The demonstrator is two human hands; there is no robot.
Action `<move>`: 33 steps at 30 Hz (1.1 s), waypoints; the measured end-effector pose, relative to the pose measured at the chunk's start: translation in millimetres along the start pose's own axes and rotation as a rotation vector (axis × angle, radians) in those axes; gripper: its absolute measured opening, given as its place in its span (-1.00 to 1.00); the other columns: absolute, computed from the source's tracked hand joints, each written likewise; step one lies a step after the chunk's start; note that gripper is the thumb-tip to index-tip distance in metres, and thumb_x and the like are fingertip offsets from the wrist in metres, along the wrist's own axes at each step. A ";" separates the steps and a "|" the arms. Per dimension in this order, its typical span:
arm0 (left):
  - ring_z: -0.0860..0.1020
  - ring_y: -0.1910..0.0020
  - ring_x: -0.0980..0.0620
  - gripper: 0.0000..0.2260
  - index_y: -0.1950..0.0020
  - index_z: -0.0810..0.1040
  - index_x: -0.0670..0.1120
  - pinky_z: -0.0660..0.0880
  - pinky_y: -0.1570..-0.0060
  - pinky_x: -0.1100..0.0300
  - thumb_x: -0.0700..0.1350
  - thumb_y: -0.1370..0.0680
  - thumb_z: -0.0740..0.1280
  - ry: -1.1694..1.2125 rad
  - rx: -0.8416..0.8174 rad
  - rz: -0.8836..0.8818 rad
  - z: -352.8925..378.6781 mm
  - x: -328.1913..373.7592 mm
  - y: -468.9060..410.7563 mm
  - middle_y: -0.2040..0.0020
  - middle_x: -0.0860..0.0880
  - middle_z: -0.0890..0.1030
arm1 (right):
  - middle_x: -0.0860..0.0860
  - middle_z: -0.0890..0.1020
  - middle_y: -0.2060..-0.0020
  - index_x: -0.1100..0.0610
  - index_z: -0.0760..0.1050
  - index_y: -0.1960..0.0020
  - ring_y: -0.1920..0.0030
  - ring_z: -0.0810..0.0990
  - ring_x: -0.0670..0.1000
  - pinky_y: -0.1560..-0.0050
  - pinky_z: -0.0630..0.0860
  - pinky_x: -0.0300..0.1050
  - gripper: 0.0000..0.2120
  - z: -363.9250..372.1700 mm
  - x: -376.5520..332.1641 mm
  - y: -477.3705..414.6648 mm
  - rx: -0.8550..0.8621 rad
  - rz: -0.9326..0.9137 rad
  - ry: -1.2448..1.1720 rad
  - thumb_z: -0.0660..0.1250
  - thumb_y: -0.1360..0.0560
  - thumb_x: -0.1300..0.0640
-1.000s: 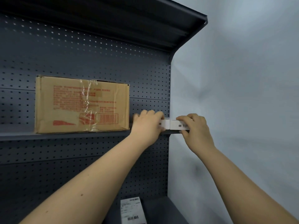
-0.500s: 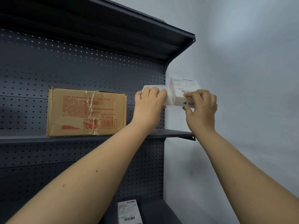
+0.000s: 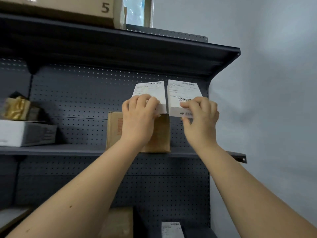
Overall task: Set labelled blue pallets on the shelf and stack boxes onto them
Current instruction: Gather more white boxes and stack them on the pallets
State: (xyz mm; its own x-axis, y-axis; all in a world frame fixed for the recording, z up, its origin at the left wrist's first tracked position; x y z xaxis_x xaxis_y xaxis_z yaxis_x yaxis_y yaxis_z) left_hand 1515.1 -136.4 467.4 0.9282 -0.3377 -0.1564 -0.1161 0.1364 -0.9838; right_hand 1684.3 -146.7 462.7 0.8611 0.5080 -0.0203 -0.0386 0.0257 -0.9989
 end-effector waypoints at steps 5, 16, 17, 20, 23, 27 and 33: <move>0.46 -0.12 -0.18 -0.77 -0.07 0.56 -0.09 0.33 -0.12 -0.11 -0.20 -0.44 0.46 -0.129 0.040 -0.008 -50.1 -71.9 20.9 -0.14 -0.07 0.58 | 0.07 0.51 -0.08 0.08 0.58 -0.05 -0.18 0.30 0.07 -0.19 0.35 0.15 -0.62 39.0 -64.5 11.8 0.014 -0.079 -0.135 0.47 -0.31 0.37; 0.44 -0.12 -0.20 -0.73 -0.07 0.60 -0.11 0.31 -0.13 -0.14 -0.19 -0.39 0.51 -0.465 -0.024 -0.021 -210.8 -261.2 76.4 -0.12 -0.10 0.59 | 0.08 0.53 -0.05 0.04 0.56 -0.03 -0.14 0.34 0.12 -0.13 0.35 0.15 -0.60 142.3 -277.8 45.5 0.052 -0.174 -0.489 0.48 -0.28 0.38; 0.44 -0.12 -0.19 -0.72 -0.06 0.60 -0.11 0.31 -0.13 -0.14 -0.18 -0.39 0.52 -0.501 -0.033 -0.027 -231.5 -280.7 81.7 -0.12 -0.10 0.59 | 0.08 0.53 -0.04 0.05 0.56 -0.03 -0.13 0.34 0.12 -0.14 0.31 0.12 -0.60 151.8 -305.0 50.1 0.060 -0.175 -0.525 0.48 -0.28 0.37; 0.38 -0.13 -0.14 -0.75 -0.05 0.61 -0.11 0.30 -0.13 -0.14 -0.16 -0.40 0.50 -0.606 -0.072 -0.049 -302.5 -341.2 97.2 -0.13 -0.09 0.58 | 0.09 0.54 -0.02 0.06 0.57 0.00 -0.12 0.33 0.10 -0.12 0.20 0.01 -0.61 183.0 -397.6 65.2 0.044 -0.176 -0.644 0.51 -0.25 0.37; 0.39 -0.11 -0.17 -0.78 -0.05 0.60 -0.11 0.29 -0.13 -0.13 -0.17 -0.43 0.48 -0.737 -0.123 -0.091 -382.6 -402.1 113.7 -0.13 -0.11 0.57 | 0.09 0.54 -0.03 0.04 0.58 0.00 -0.11 0.35 0.11 -0.08 0.22 0.01 -0.60 213.1 -499.3 83.7 -0.030 -0.153 -0.767 0.50 -0.26 0.38; 0.41 -0.12 -0.21 -0.76 -0.07 0.58 -0.10 0.30 -0.13 -0.16 -0.21 -0.43 0.46 -0.889 -0.212 -0.135 -484.6 -467.1 139.4 -0.12 -0.11 0.57 | 0.11 0.54 -0.05 0.07 0.58 -0.01 -0.09 0.33 0.10 -0.04 0.19 -0.06 -0.63 232.9 -629.7 116.2 -0.121 -0.145 -0.905 0.46 -0.28 0.39; 0.48 -0.07 -0.23 -0.72 -0.04 0.58 -0.07 0.34 -0.08 -0.15 -0.21 -0.37 0.52 -1.063 -0.332 -0.286 -607.0 -545.3 205.7 -0.08 -0.09 0.57 | 0.08 0.52 -0.07 0.06 0.58 -0.04 -0.13 0.32 0.09 -0.09 0.27 -0.01 -0.63 259.3 -789.7 188.2 -0.317 -0.109 -1.101 0.48 -0.30 0.37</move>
State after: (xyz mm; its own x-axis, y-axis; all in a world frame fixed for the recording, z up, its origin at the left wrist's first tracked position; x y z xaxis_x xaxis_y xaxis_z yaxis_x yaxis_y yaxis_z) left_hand 770.4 -489.4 297.2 0.7469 0.6609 0.0735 0.2058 -0.1246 -0.9706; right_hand 865.5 -319.8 301.5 -0.0635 0.9971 -0.0412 0.2726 -0.0224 -0.9619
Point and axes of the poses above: each hand's wrist, its own y-axis away from the middle knuckle, its own z-axis out of the palm, x = y × z, the point moved 6 cm from there along -y, towards the middle knuckle
